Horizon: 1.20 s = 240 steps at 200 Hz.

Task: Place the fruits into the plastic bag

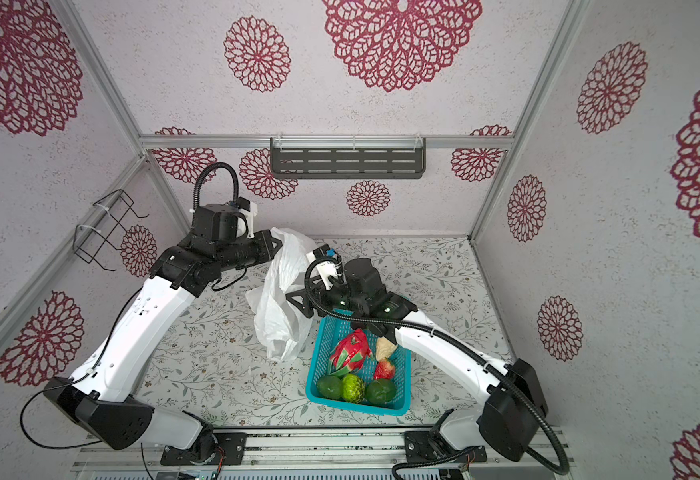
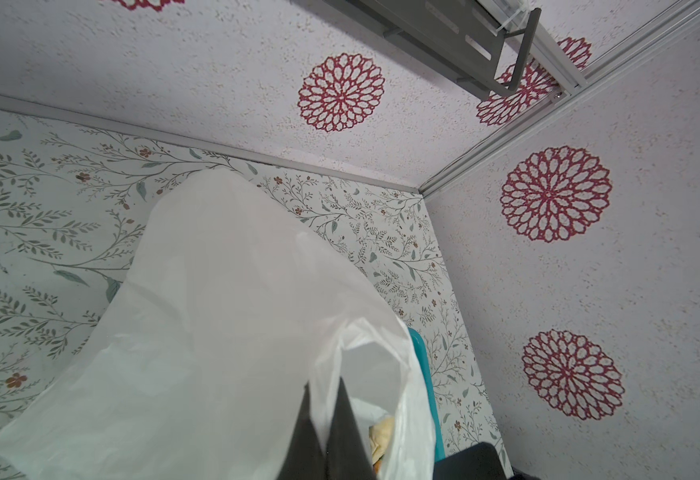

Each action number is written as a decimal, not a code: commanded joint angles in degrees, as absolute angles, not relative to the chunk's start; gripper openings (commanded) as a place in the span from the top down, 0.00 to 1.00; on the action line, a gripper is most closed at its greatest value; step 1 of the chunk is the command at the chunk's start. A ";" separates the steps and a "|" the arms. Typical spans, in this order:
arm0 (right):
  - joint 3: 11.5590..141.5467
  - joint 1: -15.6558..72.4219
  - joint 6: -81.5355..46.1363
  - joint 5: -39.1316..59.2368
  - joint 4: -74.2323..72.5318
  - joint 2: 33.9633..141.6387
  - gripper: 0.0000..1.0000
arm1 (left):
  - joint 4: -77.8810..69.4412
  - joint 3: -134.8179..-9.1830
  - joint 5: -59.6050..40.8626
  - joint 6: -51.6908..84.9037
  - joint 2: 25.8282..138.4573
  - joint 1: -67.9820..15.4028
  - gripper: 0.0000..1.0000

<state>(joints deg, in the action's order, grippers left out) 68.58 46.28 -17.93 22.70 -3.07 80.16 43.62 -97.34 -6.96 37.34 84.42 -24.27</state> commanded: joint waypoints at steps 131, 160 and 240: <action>80.49 45.35 -17.80 24.70 -4.85 91.02 1.00 | 41.27 -92.50 -4.74 39.69 80.26 -23.79 1.00; 77.43 42.64 -19.96 28.25 -6.00 87.76 1.00 | 41.69 -90.58 -4.39 39.31 79.38 -22.59 1.00; 75.14 39.73 -21.33 28.32 -4.60 83.55 1.00 | 43.68 -85.75 -6.33 33.93 75.43 -24.54 0.07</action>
<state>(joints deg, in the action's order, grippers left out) 74.11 40.03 -19.86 27.59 -4.19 84.88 43.13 -87.44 -6.55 36.69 78.94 -22.92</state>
